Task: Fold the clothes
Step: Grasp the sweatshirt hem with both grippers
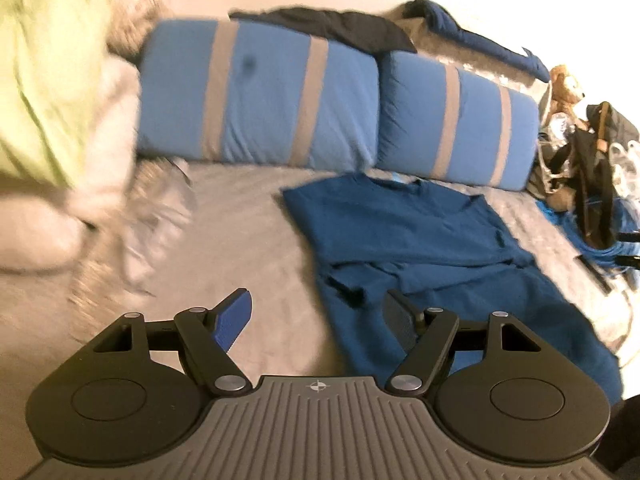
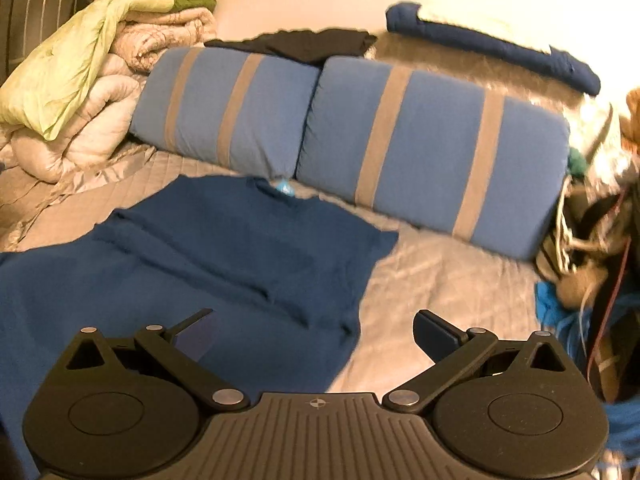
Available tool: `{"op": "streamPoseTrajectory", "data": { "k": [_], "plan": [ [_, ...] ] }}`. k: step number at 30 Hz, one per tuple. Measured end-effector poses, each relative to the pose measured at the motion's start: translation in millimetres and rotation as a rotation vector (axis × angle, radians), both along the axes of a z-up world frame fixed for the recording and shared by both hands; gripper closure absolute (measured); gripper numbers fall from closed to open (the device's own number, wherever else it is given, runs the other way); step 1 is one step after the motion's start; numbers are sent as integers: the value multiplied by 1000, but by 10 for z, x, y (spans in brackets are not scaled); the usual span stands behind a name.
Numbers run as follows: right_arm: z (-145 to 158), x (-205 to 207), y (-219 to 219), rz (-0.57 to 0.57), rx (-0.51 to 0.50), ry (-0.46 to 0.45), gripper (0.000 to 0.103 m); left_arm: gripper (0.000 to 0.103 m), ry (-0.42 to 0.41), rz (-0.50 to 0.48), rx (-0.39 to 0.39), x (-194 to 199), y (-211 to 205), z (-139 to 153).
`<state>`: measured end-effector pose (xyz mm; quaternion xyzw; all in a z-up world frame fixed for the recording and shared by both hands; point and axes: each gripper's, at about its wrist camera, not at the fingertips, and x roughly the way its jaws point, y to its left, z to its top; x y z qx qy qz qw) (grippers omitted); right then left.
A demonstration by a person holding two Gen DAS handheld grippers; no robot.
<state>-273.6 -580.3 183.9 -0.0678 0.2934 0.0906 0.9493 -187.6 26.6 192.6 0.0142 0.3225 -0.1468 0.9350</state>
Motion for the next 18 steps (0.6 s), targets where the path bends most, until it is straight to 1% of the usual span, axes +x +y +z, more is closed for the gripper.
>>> {"op": "streamPoseTrajectory", "data": {
  "k": [2, 5, 9, 11, 14, 18],
  "plan": [
    [-45, -91, -39, -14, 5, 31, 0, 31, 14, 19, -18, -37, 44, -44],
    [-162, -209, -81, -50, 36, 77, 0, 31, 68, 8, -81, -87, 51, -247],
    [-316, -320, -127, -94, 146, 123, 0, 31, 159, -20, -199, -177, -44, -631],
    [-366, -358, -114, -94, 171, 133, 0, 31, 195, -44, -261, -225, -98, -797],
    [-409, -415, -81, -89, 189, 135, 0, 32, 242, -81, -374, -270, -164, -1016],
    [-468, -463, -115, -103, 232, 136, 0, 33, 296, -86, -495, -293, -165, -1236]
  ]
}}
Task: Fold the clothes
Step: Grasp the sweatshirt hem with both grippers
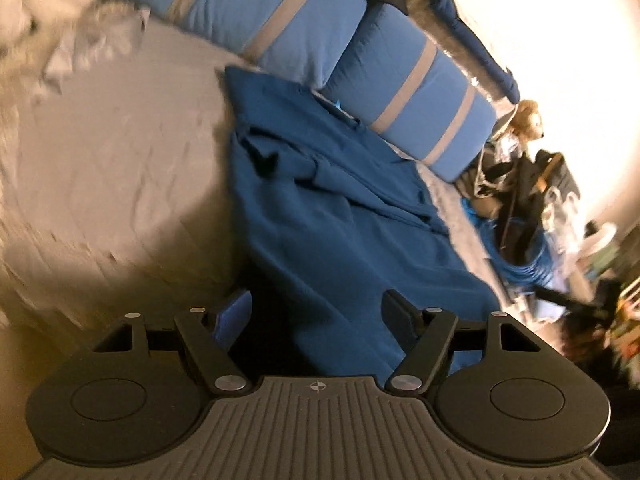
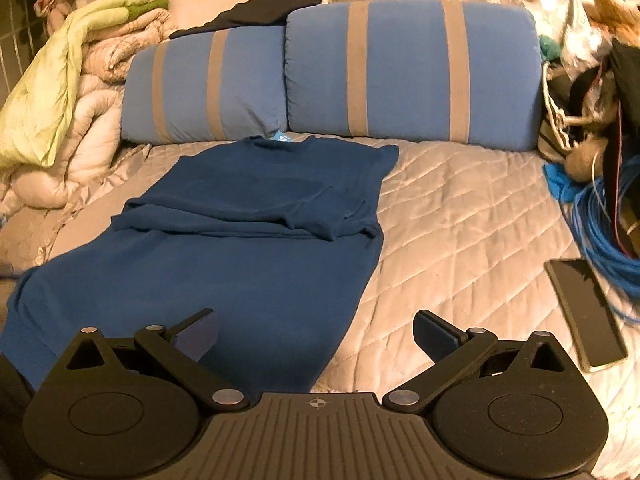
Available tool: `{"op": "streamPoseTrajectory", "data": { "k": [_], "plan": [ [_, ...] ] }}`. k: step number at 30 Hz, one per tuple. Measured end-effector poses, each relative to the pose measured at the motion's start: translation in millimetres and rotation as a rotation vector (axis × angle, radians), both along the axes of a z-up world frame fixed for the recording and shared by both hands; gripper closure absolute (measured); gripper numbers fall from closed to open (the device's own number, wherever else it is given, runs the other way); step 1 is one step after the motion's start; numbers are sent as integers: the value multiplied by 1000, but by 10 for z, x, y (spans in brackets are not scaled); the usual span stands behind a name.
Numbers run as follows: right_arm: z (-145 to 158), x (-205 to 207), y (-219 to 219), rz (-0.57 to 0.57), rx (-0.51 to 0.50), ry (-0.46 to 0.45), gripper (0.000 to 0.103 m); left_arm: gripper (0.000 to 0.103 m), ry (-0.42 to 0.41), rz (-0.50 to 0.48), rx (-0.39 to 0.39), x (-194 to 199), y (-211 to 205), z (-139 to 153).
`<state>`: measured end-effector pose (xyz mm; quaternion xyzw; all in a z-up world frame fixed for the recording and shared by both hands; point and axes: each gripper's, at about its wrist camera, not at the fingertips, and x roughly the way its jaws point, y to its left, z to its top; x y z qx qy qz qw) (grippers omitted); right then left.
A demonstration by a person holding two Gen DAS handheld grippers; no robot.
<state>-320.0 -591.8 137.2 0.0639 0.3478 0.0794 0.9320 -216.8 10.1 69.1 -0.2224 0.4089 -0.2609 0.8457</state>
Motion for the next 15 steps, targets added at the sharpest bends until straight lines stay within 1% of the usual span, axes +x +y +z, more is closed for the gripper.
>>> {"op": "streamPoseTrajectory", "data": {
  "k": [1, 2, 3, 4, 5, 6, 7, 9, 13, 15],
  "plan": [
    [-16, -10, -16, -6, 12, 3, 0, 33, 15, 2, -30, 6, 3, -47],
    [-31, -20, -26, -11, 19, 4, 0, 38, 32, 8, -59, 16, 9, -89],
    [-52, -31, -37, -17, 28, 4, 0, 45, 50, 15, -88, 27, 17, -130],
    [-72, -43, -48, -24, 38, 5, 0, 48, 63, 22, -106, 32, 18, -161],
    [-91, -54, -57, -29, 48, 7, 0, 54, 74, 30, -120, 34, 17, -186],
    [-109, -67, -64, -33, 58, 9, 0, 59, 85, 37, -134, 36, 16, -212],
    [-127, -81, -71, -38, 69, 12, 0, 61, 96, 45, -147, 38, 14, -238],
    [-147, -108, -78, -37, 72, 18, 0, 67, 105, 57, -140, 28, 3, -233],
    [-186, -157, -92, -42, 77, 29, 0, 75, 114, 62, -127, -8, -28, -189],
    [-212, -170, -102, -47, 83, 37, 1, 82, 115, 59, -124, -20, -40, -180]
  ]
}}
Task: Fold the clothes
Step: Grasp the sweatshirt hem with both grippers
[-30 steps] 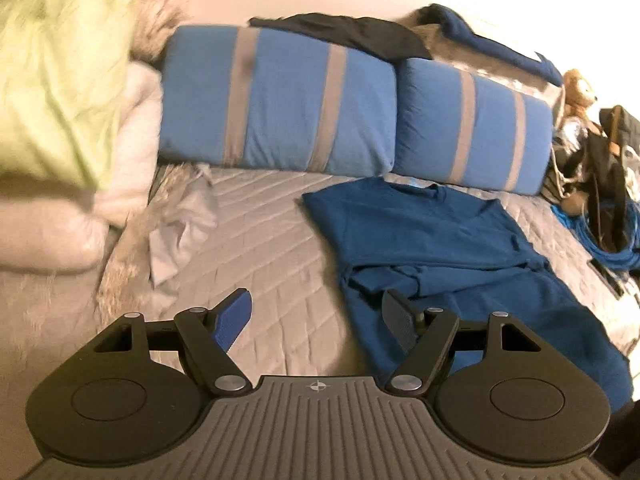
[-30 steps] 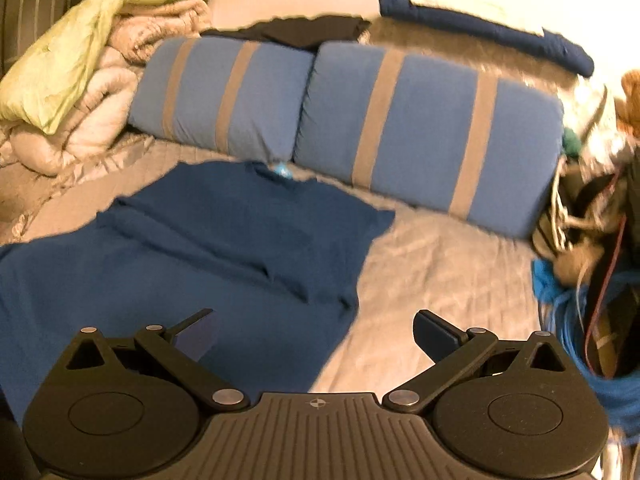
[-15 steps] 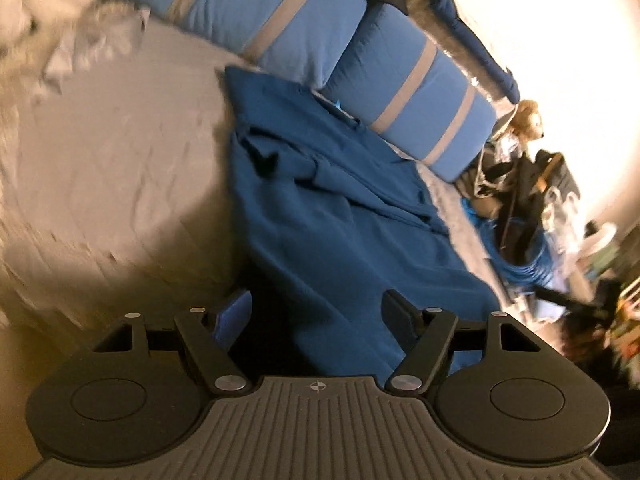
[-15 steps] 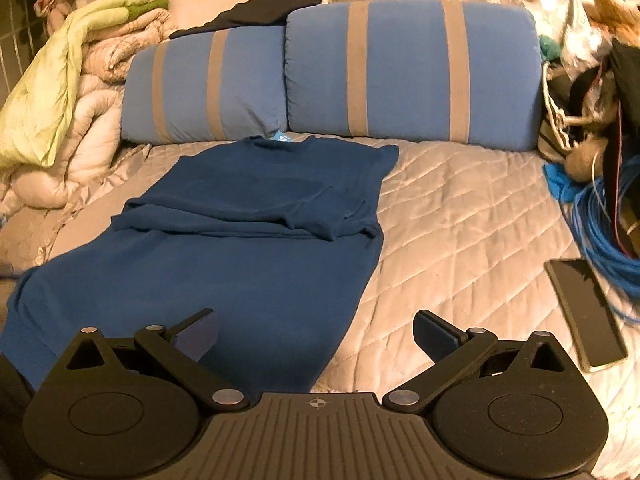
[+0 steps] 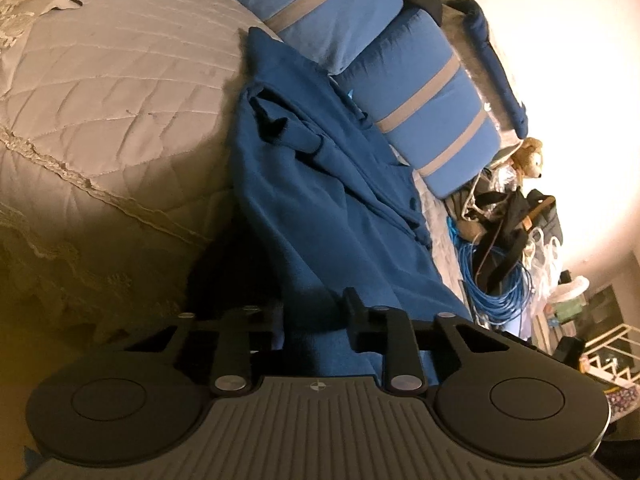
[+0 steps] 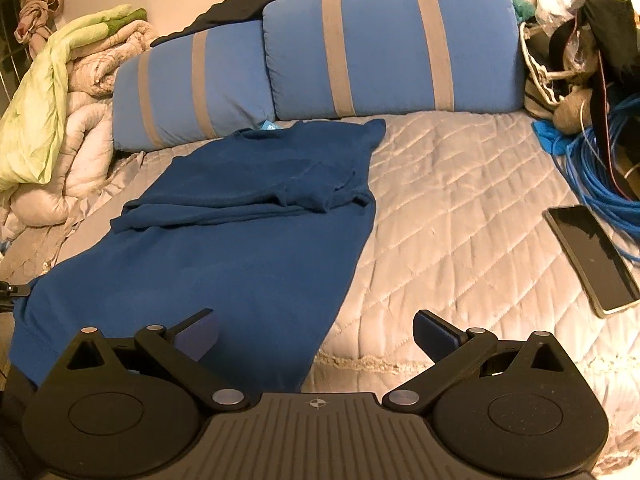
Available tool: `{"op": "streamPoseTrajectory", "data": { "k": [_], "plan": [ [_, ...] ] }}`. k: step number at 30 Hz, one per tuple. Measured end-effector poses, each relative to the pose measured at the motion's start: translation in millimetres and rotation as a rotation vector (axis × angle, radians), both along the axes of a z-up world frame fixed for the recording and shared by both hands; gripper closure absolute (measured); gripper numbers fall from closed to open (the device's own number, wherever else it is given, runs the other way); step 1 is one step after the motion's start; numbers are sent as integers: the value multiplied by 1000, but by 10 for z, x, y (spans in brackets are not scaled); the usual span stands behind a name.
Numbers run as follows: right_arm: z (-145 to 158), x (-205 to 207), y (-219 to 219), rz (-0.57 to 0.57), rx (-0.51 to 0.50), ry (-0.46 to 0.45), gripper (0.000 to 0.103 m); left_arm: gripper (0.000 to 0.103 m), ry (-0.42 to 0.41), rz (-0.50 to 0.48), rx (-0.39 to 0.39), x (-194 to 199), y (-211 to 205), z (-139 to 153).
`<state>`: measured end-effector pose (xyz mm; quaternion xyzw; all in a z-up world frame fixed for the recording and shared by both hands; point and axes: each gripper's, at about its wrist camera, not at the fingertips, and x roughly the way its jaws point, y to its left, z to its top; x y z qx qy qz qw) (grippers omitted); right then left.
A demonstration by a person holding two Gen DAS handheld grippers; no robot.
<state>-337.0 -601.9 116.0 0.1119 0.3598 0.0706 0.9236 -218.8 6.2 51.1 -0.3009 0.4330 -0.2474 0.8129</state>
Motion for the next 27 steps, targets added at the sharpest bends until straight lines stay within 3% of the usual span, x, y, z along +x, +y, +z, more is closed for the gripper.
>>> {"op": "streamPoseTrajectory", "data": {
  "k": [8, 14, 20, 23, 27],
  "plan": [
    [-268, -66, -152, 39, 90, 73, 7, 85, -4, 7, -25, -47, 25, -35],
    [-689, -149, -368, 72, 397, 140, 12, 78, -8, -5, -65, -49, 50, -62],
    [-1106, -196, -459, 79, 706, 148, 17, 77, 10, -16, -142, -62, 104, -139],
    [-1265, -201, -454, 69, 814, 143, 21, 77, 27, -15, -178, -69, 118, -172],
    [-1375, -223, -441, 71, 910, 146, 37, 77, 50, -13, -199, -75, 119, -180]
  ]
}}
